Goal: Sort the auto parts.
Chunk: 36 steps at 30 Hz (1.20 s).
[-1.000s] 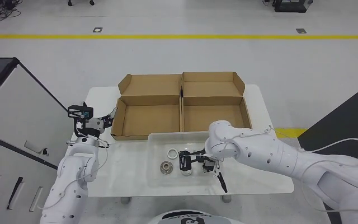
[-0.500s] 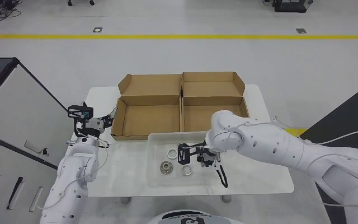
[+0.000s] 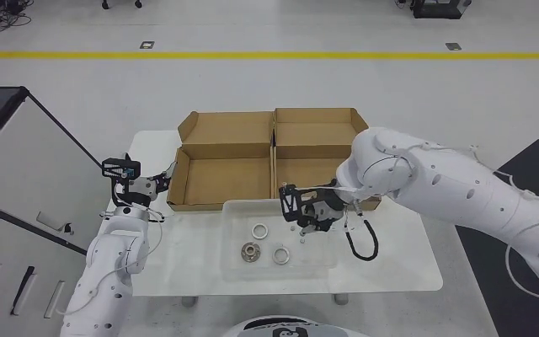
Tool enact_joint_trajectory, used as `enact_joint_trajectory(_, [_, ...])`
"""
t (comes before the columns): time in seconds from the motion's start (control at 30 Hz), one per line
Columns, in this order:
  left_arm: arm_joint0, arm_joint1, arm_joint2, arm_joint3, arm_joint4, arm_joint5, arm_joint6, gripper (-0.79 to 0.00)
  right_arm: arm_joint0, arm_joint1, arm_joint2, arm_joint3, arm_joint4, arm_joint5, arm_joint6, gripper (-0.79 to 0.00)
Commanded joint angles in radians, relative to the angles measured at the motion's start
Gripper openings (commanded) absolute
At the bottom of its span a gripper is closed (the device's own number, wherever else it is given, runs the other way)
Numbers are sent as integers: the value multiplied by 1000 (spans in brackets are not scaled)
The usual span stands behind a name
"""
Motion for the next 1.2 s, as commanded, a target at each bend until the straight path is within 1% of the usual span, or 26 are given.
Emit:
enact_joint_trajectory(0.0, [0, 0, 0, 0, 0, 0, 0, 0, 8, 14, -7, -7, 4, -12, -12, -785])
enact_joint_trajectory(0.37, [0, 0, 0, 0, 0, 0, 0, 0, 8, 14, -7, -7, 4, -12, -12, -785])
enact_joint_trajectory(0.43, [0, 0, 0, 0, 0, 0, 0, 0, -9, 18, 6, 15, 15, 5, -62, -785])
enact_joint_trajectory(0.5, [0, 0, 0, 0, 0, 0, 0, 0, -17, 28, 27, 54, 43, -6, -86, -785])
enact_joint_trajectory(0.7, [0, 0, 0, 0, 0, 0, 0, 0, -54, 88, 112, 196, 236, -118, -135, -785])
enact_joint_trajectory(0.87, [0, 0, 0, 0, 0, 0, 0, 0, -100, 128, 155, 247, 432, -197, -197, -785])
enact_joint_trajectory(1.0, [0, 0, 0, 0, 0, 0, 0, 0, -124, 142, 164, 246, 596, -250, -250, -785])
enact_joint_trajectory(1.17, [0, 0, 0, 0, 0, 0, 0, 0, -122, 137, 148, 207, 749, -299, -299, -785])
